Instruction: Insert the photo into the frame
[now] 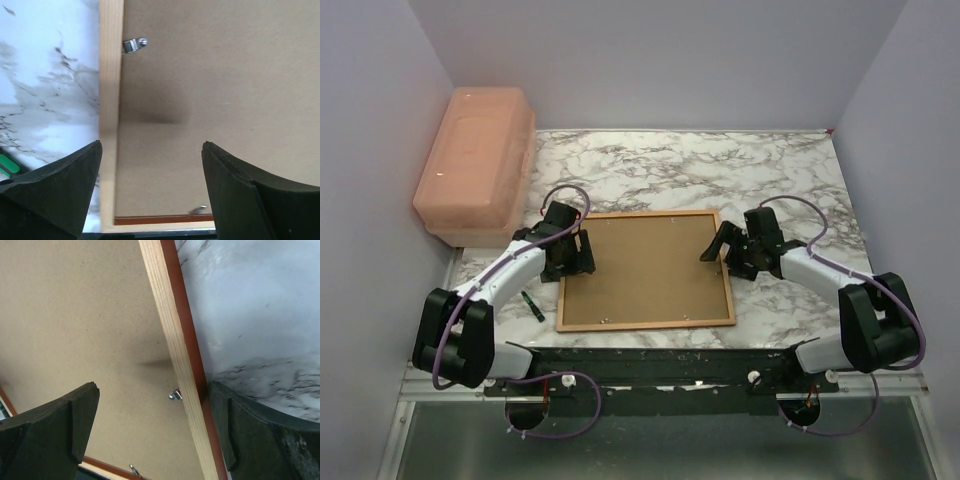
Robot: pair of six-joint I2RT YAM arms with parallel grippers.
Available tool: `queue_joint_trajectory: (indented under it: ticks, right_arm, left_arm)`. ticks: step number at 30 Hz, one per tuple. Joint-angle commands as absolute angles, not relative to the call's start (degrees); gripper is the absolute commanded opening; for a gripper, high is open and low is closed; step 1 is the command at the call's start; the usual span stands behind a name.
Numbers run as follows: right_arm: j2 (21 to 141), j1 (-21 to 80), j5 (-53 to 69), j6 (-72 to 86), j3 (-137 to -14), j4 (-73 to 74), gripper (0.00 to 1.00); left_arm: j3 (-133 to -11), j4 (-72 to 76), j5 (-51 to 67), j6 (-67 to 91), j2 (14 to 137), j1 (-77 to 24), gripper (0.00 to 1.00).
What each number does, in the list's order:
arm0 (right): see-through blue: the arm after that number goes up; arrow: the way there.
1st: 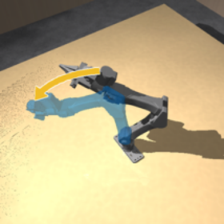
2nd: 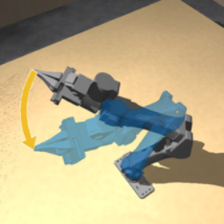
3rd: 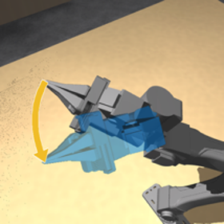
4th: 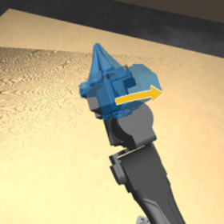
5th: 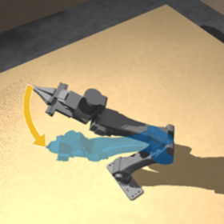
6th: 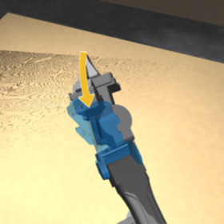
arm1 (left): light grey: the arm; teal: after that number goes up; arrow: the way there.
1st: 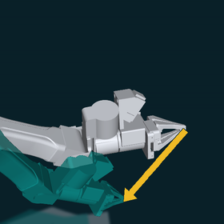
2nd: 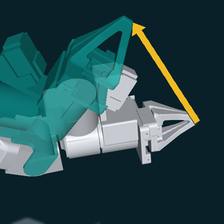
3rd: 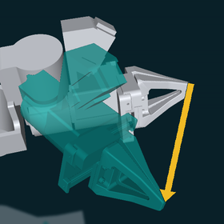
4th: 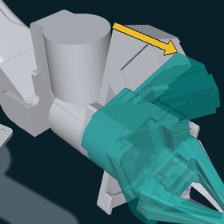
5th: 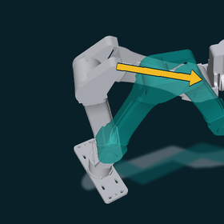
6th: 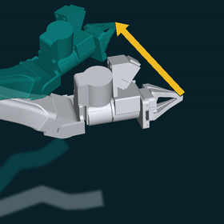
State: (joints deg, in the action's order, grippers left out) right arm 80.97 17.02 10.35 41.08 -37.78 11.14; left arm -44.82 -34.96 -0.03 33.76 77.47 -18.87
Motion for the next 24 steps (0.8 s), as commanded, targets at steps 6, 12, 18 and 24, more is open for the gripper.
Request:
queue_joint_trajectory:
  ticks: [6, 12, 18, 24]
  right_arm:
    - [78.0, 21.5, 6.0, 43.4, -33.6, 26.7, 1.0]
    - [74.4, 25.9, 5.0, 46.2, -30.1, 30.2, 0.99]
    - [71.2, 35.2, 2.6, 53.3, -29.0, 33.7, 0.89]
    - [69.1, 41.2, 0.8, 57.2, -27.2, 37.7, 0.76]
  left_arm:
    - [-46.7, -37.6, -4.5, 33.5, 64.0, -19.5, 0.84]
    - [-45.3, -39.7, -1.5, 33.6, 56.5, -21.3, 0.85]
    - [-45.6, -41.3, -1.2, 33.7, 54.9, -26.0, 0.86]
    - [-45.7, -41.3, -3.3, 33.6, 55.2, -33.1, 0.87]
